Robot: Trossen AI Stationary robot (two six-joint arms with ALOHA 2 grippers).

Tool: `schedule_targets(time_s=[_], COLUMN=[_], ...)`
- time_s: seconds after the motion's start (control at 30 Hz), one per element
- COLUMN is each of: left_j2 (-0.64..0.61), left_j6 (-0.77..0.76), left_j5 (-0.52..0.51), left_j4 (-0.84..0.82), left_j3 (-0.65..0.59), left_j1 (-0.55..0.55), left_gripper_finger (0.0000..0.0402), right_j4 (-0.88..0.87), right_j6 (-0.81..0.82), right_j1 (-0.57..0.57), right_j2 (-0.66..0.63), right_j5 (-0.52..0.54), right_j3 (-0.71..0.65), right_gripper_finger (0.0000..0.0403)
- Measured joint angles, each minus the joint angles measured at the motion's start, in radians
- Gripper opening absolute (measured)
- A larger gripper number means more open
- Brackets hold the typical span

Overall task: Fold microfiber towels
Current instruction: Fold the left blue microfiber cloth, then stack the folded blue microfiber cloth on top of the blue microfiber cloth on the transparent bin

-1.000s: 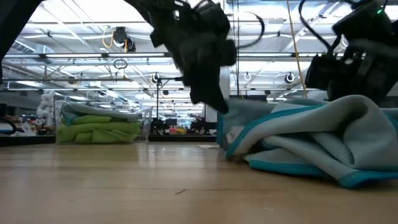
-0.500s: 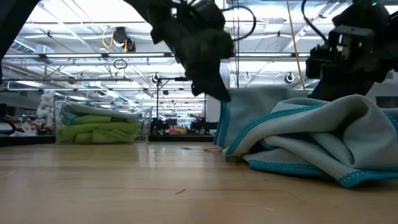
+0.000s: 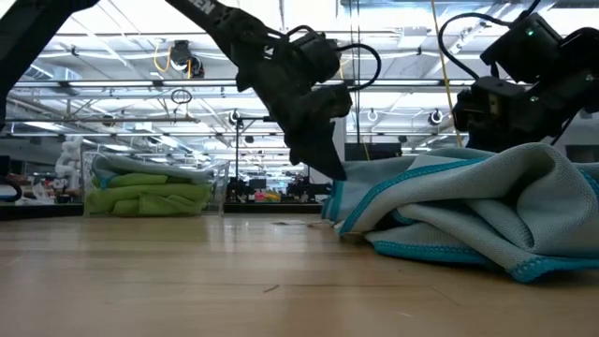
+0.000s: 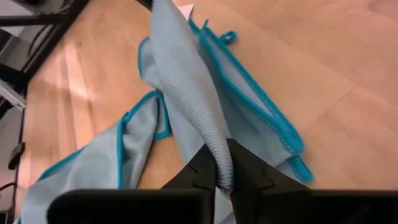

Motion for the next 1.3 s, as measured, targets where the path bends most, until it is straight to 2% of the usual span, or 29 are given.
schedule_targets(time_s=[0.13, 0.23, 0.43, 0.57, 0.77, 0.9, 1.0, 1.13, 1.2, 1.3], left_j2=[0.004, 0.004, -0.036, -0.107, -0.126, -0.099, -0.066, -0.013, 0.007, 0.027], left_j6=[0.017, 0.041, -0.013, -0.058, -0.142, -0.176, -0.204, -0.217, -0.212, -0.209], left_j5=[-0.066, -0.095, -0.161, -0.199, -0.142, -0.137, -0.133, -0.14, -0.157, -0.157], left_j4=[0.001, 0.022, 0.028, 0.029, 0.097, 0.122, 0.147, 0.164, 0.164, 0.238], left_j3=[0.0, 0.0, 0.0, 0.0, 0.0, 0.0, 0.0, 0.0, -0.001, 0.0], left_j1=[-0.008, -0.014, -0.003, -0.001, -0.007, -0.033, -0.056, -0.087, -0.101, -0.112], left_gripper_finger=[0.0034, 0.007, 0.0159, 0.0183, 0.0186, 0.0186, 0.0186, 0.0186, 0.0186, 0.0186], right_j4=[0.003, -0.016, -0.081, -0.164, -0.269, -0.369, -0.468, -0.472, -0.448, -0.45], right_j6=[0.0, 0.075, 0.339, 0.483, 0.59, 0.668, 0.717, 0.772, 0.783, 0.916], right_j1=[-0.02, -0.031, -0.032, -0.032, -0.033, -0.031, -0.007, 0.013, 0.017, 0.017], right_j2=[0.003, 0.002, -0.034, -0.073, -0.132, -0.166, -0.174, -0.169, -0.166, -0.163], right_j5=[0.001, -0.001, -0.033, -0.081, -0.08, -0.151, -0.162, -0.15, -0.111, -0.048], right_j3=[0.0, 0.0, 0.001, 0.001, 0.0, 0.033, 0.077, 0.085, 0.085, 0.085], right_gripper_finger=[0.0045, 0.0083, 0.0165, 0.0199, 0.0206, 0.0203, 0.0202, 0.0202, 0.0202, 0.0215])
